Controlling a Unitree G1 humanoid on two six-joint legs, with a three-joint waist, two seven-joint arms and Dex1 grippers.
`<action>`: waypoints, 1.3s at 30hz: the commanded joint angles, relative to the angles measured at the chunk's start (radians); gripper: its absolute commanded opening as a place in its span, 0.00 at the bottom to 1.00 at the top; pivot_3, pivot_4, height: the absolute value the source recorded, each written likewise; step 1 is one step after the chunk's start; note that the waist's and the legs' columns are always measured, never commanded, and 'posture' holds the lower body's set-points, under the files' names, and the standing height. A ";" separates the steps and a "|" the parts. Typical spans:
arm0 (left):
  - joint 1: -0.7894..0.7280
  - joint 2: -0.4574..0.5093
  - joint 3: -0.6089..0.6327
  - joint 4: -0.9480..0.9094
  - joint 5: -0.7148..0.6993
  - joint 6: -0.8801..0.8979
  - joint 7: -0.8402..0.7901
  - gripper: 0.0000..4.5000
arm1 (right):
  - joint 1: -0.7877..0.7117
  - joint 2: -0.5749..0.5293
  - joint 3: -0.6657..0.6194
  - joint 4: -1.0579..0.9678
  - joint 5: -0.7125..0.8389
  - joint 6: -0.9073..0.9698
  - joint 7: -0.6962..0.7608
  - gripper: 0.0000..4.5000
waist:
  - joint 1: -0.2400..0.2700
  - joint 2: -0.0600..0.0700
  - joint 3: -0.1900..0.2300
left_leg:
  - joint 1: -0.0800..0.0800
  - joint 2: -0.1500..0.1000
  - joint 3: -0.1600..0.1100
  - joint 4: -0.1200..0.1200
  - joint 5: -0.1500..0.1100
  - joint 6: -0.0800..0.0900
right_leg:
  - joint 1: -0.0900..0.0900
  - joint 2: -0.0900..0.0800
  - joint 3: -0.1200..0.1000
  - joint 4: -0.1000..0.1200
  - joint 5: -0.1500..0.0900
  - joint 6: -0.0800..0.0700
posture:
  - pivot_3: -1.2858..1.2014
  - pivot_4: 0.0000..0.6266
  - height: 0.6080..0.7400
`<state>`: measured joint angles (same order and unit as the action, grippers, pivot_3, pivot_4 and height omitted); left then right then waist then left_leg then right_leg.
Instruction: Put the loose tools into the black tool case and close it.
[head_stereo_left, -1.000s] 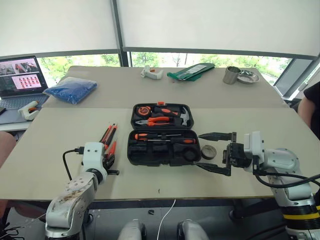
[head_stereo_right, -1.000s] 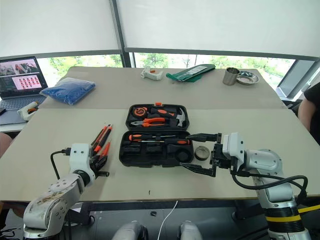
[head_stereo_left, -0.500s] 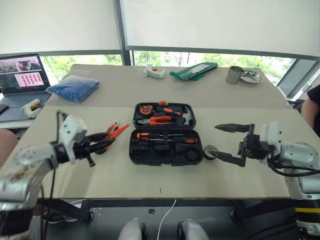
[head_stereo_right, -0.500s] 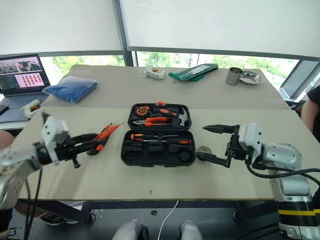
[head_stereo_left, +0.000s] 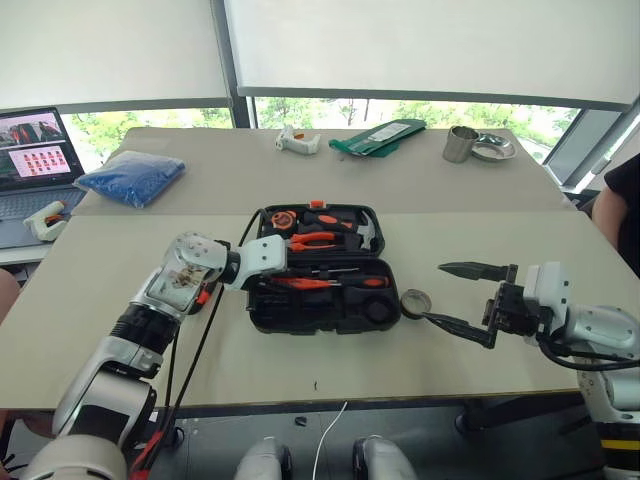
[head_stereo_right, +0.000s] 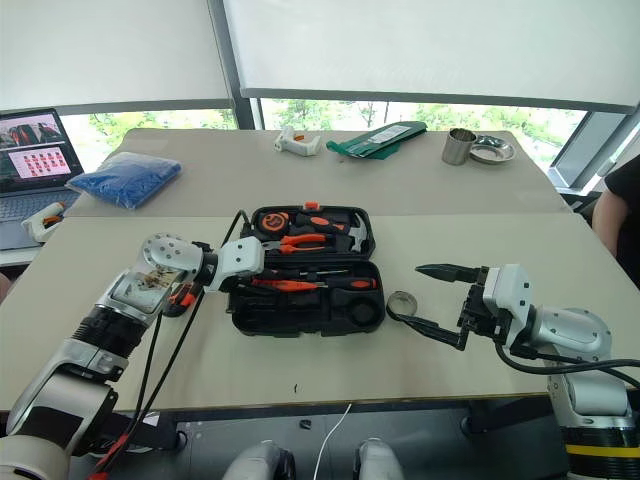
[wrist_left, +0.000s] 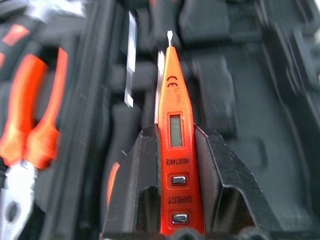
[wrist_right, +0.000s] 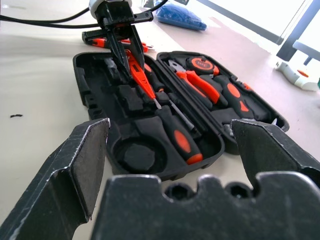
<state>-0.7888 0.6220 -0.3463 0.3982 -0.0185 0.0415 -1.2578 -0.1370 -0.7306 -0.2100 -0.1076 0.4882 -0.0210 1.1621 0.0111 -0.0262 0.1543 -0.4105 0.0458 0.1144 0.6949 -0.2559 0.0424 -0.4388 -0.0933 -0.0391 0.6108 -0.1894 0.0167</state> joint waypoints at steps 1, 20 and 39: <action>-0.020 -0.008 -0.002 0.006 0.015 -0.010 -0.026 0.11 | 0.005 -0.005 -0.027 -0.039 0.009 -0.017 -0.013 1.00 | 0.001 0.000 0.000 | 0.000 0.000 0.000 0.001 0.000 0.000 | 0.000 0.000 0.000 0.000 0.000 0.000 | 0.52 0.24 1.00; 0.034 0.076 -0.033 -0.040 0.101 0.023 -0.091 0.11 | 0.040 -0.004 -0.015 -0.071 0.013 -0.004 -0.022 1.00 | -0.006 0.000 0.000 | 0.004 0.001 -0.001 0.001 0.000 0.000 | 0.002 0.002 0.002 0.003 0.000 0.000 | 0.52 0.24 1.00; 0.062 0.000 0.143 -0.091 -0.100 -0.017 -0.085 0.83 | 0.012 -0.007 -0.016 -0.035 0.018 -0.013 -0.016 1.00 | 0.000 0.000 0.000 | 0.002 0.001 -0.001 0.002 0.000 0.000 | 0.001 0.001 0.002 0.003 0.000 0.000 | 0.52 0.24 1.00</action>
<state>-0.7017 0.6159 -0.2750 0.3491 -0.0552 0.0569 -1.3363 -0.1149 -0.7308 -0.1906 -0.1305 0.4897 -0.0194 1.1477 0.0106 -0.0265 0.1544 -0.4087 0.0469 0.1136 0.6972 -0.2557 0.0423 -0.4379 -0.0920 -0.0376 0.6143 -0.1893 0.0165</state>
